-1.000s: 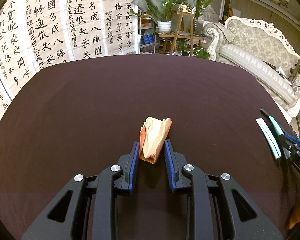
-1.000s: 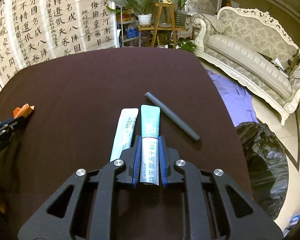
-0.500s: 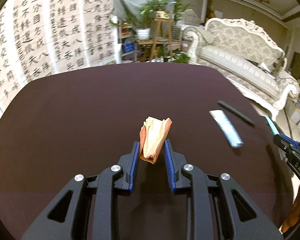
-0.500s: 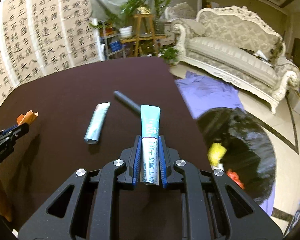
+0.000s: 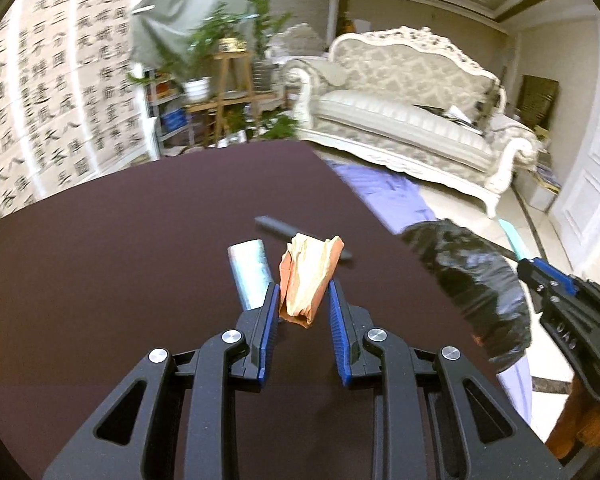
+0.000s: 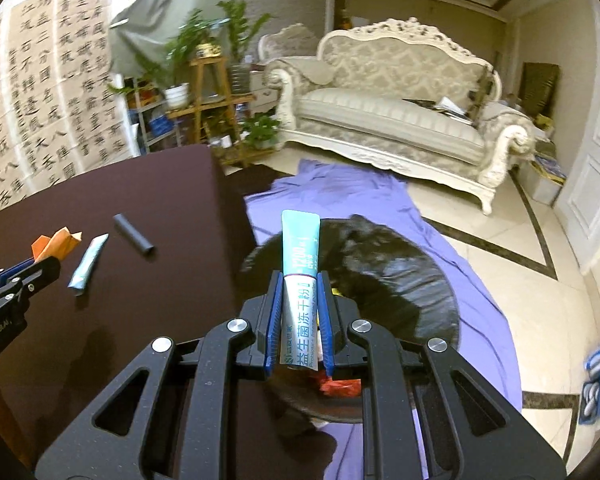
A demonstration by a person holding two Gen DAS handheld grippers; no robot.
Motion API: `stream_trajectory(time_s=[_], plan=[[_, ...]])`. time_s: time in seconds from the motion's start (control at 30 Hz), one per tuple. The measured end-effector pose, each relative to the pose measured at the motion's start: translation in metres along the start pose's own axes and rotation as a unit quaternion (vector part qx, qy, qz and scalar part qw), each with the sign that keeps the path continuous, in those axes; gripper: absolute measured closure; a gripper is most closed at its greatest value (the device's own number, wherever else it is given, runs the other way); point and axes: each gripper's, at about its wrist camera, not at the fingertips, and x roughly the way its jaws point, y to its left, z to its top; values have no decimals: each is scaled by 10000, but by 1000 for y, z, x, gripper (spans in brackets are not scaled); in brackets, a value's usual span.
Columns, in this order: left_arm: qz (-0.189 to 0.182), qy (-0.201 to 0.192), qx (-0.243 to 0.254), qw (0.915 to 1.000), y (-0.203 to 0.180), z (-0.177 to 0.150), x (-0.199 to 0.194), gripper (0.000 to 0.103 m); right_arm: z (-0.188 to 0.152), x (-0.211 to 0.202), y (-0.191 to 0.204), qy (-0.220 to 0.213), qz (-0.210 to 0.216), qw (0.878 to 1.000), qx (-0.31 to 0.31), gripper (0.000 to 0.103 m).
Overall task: Collect trash
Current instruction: 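Carry the orange paper and blue-white tube in both grippers over the trash bag, then open both grippers to drop the paper and tube into the bag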
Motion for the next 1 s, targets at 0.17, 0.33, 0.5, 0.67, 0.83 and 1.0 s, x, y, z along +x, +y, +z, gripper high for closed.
stream_trajectory(time_s=[0.17, 0.33, 0.5, 0.67, 0.83, 1.0], plan=[[-180, -14, 276, 9995, -40, 8, 16, 77, 0, 8, -26, -9, -129, 9998, 180, 86], [-245, 16, 418, 9988, -63, 13, 31, 77, 0, 15, -44, -3, -192, 9993, 320, 86], [-266, 44, 552, 9981, -84, 17, 46, 77, 2, 25, -56, 0, -221, 9989, 402, 86], [-235, 15, 692, 9973, -101, 19, 57, 77, 2, 34, -62, 30, -227, 9988, 438, 86], [-226, 58, 782, 9967, -112, 22, 68, 77, 2, 42, -65, 95, -219, 9986, 475, 86], [-210, 137, 863, 9960, -119, 21, 77, 77, 3, 48, -67, 136, -234, 9983, 508, 85]])
